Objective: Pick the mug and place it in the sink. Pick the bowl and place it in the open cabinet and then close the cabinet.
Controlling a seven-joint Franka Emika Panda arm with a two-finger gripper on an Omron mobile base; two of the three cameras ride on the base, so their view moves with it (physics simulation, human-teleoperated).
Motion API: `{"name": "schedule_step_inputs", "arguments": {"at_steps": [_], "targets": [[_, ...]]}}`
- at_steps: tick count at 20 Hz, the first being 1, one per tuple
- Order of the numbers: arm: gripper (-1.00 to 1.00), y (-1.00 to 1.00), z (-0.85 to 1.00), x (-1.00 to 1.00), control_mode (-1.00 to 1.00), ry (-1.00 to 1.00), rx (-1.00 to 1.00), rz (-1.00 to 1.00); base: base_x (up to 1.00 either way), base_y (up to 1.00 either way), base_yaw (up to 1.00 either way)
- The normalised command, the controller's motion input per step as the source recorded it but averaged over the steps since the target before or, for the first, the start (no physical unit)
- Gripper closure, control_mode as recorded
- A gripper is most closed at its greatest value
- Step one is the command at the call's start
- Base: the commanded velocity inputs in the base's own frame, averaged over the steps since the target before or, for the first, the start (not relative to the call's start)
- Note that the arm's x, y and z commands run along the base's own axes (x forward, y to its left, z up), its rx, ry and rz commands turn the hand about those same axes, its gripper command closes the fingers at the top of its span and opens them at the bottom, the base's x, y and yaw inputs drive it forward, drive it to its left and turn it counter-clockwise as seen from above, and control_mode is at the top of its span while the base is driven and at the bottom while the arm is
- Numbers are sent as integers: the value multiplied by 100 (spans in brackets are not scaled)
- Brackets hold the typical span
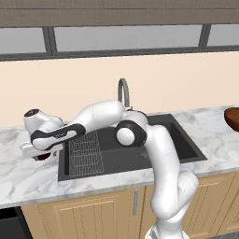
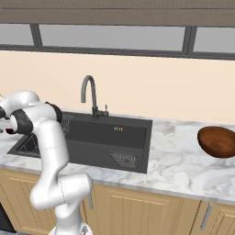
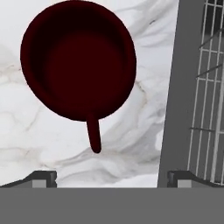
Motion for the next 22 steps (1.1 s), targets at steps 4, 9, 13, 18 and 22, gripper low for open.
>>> {"name": "schedule_step_inputs", "arguments": {"at_steps": [4,9,13,18,22], "targets": [[-100,4,-13,16,-100,0,0,0,0,0,0],[-100,16,-9,20,-100,0,0,0,0,0,0],[-100,23,-4,18,-100,0,0,0,0,0,0],[-100,17,-4,20,-100,0,0,0,0,0,0],[-100,12,-6,7,-100,0,0,0,0,0,0]]}}
